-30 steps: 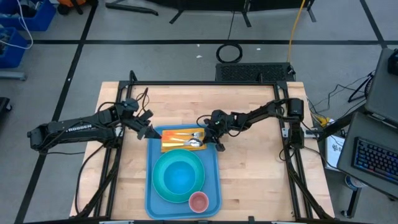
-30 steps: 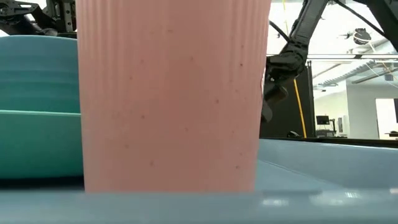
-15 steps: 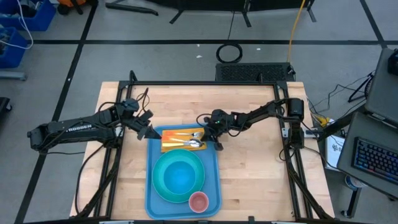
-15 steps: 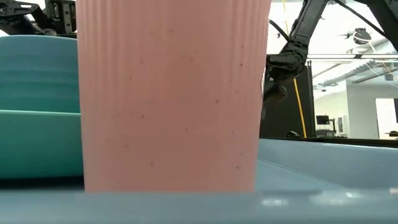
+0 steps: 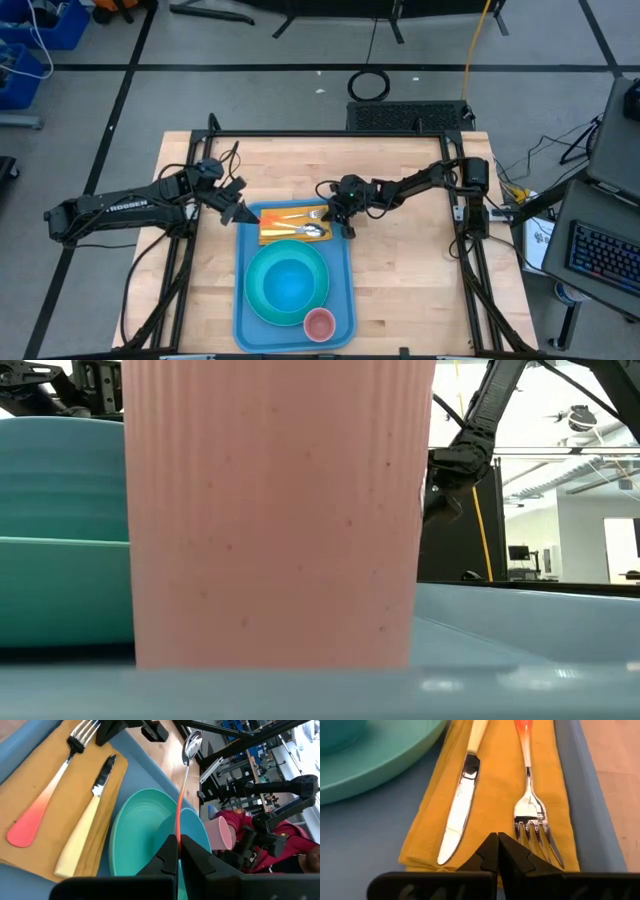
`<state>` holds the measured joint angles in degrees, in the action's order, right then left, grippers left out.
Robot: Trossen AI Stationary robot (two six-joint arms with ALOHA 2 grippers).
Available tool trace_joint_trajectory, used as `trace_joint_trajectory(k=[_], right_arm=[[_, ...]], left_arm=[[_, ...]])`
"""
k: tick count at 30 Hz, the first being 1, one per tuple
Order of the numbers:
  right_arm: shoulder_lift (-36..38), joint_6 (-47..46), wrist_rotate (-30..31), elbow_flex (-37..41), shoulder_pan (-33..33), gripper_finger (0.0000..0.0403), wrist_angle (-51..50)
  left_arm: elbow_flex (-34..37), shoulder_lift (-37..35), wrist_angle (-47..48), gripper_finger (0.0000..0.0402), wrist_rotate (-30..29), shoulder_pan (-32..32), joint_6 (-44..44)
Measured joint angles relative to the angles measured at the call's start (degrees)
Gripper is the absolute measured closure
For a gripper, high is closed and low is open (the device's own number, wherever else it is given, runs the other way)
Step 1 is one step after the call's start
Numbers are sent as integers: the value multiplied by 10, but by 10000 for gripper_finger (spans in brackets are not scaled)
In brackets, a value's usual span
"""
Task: Set up tray
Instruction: Put the orange spoon in between the yellow knife and the orange fork on the yellow napkin on the blue serving tray
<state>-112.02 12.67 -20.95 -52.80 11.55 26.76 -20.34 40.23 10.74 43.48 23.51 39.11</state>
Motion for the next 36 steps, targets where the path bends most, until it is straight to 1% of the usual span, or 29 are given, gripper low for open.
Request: trace_joint_trajectory(k=[6,9,15,18,20,21,25,27,31,33,36], right_arm=[[0,0,2,0,0,403,0],[0,-3,25,0,0,403,0],[3,0,25,0,0,403,-4],[15,2,-29,0,1,403,-16],[28,4,-68,1,1,403,-32],[35,4,-78,1,1,403,-35],[80,4,-76,1,1,403,-63],[102,4,-66,1,2,402,-66],[145,3,-62,1,8,386,-70],[162,-1,-62,1,17,371,-81],[181,0,-61,1,40,345,-114]], left_arm=[[0,0,3,396,0,0,0],[0,0,3,398,0,0,0],[0,0,1,397,0,0,-5],[0,0,-12,397,-6,0,-12],[0,0,-27,397,-31,0,-22],[0,0,-33,398,-43,0,-28],[0,0,-37,397,-45,0,-41],[0,0,-40,398,-46,0,-46],[0,-2,-62,398,-63,0,-63],[0,-5,-79,398,-79,0,-72],[0,-11,-101,398,-79,0,-88]])
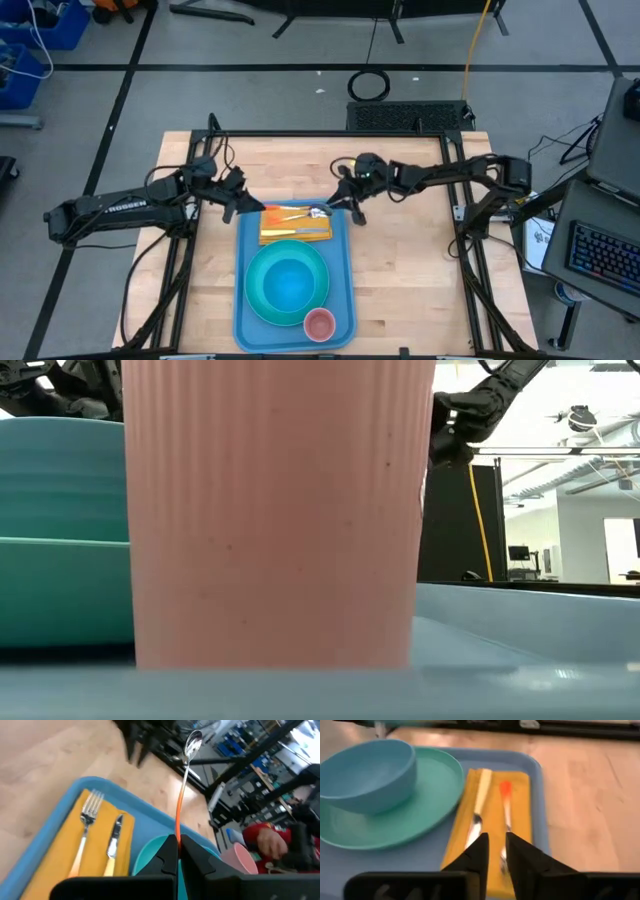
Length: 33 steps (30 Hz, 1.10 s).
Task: Set up tray
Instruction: Put the orange spoon in between the yellow knife and the orange fork on the yellow napkin on the blue serving tray
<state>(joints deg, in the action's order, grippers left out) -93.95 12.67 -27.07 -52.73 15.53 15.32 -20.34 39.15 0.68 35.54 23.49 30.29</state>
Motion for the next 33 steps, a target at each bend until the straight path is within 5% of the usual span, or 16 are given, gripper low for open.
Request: trace_joint_trajectory(k=[9,23,30,33], right_arm=[[-17,15,-39,-40,36,307,-84],[-123,126,-62,-204,2,398,-273],[-165,137,-58,-245,1,402,-305],[-168,136,-6,-246,1,401,-307]], left_arm=[[0,-6,29,398,25,-1,-22],[0,-34,29,398,36,-2,-26],[0,-55,38,398,39,-2,-28],[0,-59,43,398,36,-2,-28]])
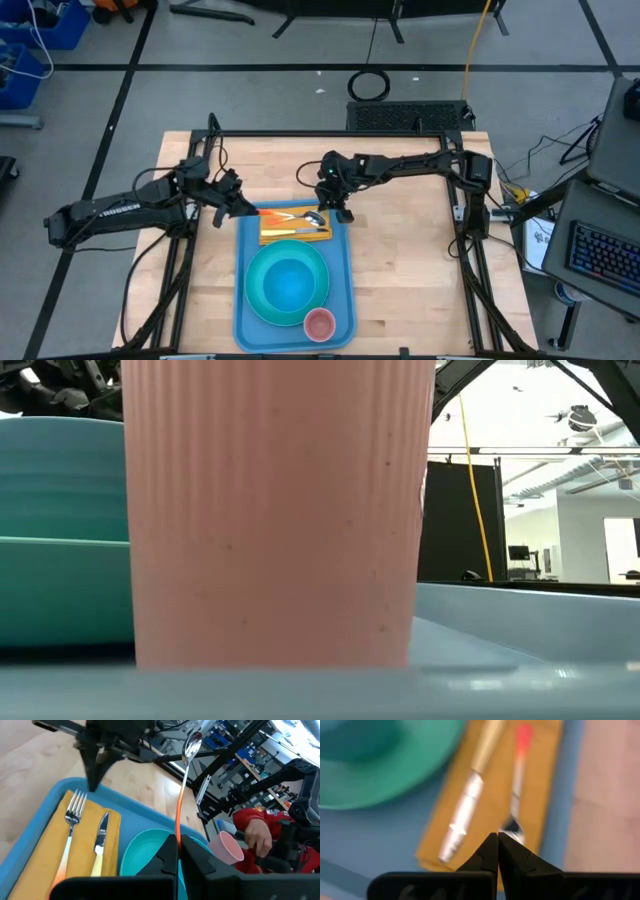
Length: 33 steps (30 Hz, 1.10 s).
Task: Set up tray
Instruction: Put the orange spoon in between the yellow knife and the orange fork on the yellow napkin on the blue serving tray
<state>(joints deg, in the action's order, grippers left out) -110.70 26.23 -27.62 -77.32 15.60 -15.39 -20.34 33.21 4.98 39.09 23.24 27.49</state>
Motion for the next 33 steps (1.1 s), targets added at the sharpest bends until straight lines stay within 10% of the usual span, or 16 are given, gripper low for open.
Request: trace_joint_trajectory(k=[33], right_arm=[[-117,-19,-21,-88,-60,403,50]], left_arm=[[0,0,10,397,0,-5,-11]])
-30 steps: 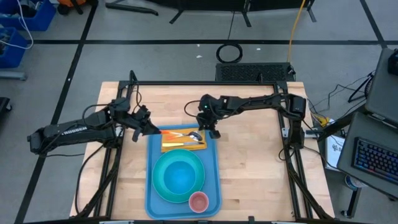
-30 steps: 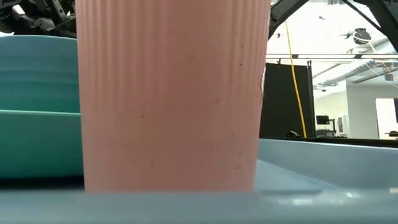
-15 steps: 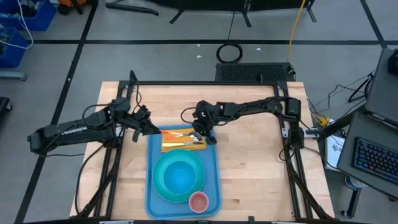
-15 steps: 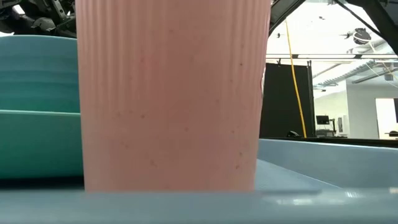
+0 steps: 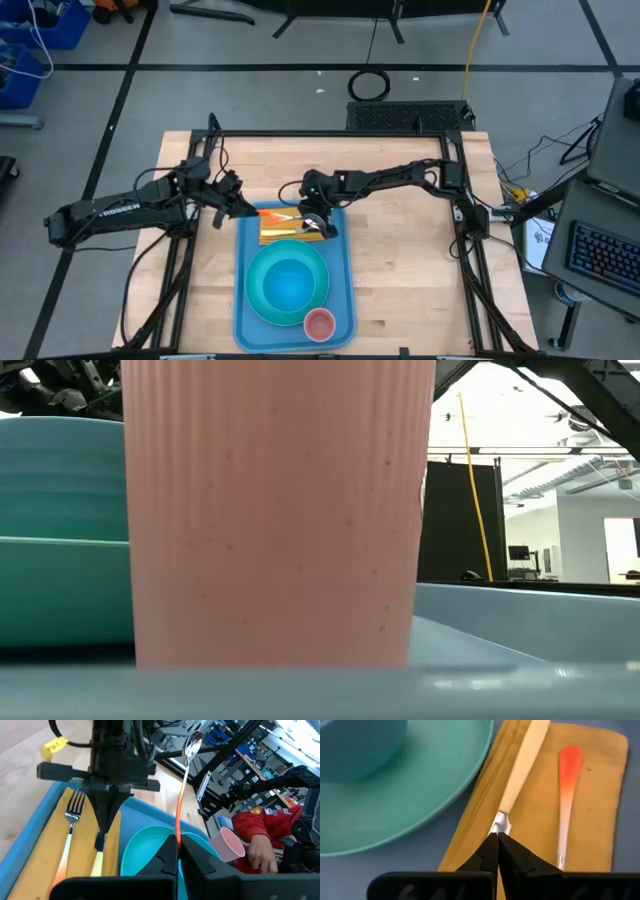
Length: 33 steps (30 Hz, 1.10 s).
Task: Set up tray
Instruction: Put the orange spoon in between the yellow knife and the orange fork on the yellow napkin on the blue serving tray
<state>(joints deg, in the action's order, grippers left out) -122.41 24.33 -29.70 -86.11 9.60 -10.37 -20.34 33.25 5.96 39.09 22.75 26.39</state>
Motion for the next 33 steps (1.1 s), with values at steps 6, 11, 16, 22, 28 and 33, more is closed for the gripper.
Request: trace_joint_trajectory(k=[6,11,16,22,28,33], right_arm=[[2,4,27,-2,-12,403,12],[-2,-6,26,-2,-9,403,21],[-7,-11,25,-2,-8,403,23],[-23,-26,23,-10,-5,403,26],[-23,-37,10,-9,2,403,31],[-35,-59,8,-9,12,403,34]], left_arm=[[0,0,0,398,2,0,-8],[0,0,0,398,4,0,-10],[0,0,0,396,4,0,-8],[0,0,0,396,3,0,-5],[0,0,1,396,3,0,-4],[0,0,1,398,4,0,-11]])
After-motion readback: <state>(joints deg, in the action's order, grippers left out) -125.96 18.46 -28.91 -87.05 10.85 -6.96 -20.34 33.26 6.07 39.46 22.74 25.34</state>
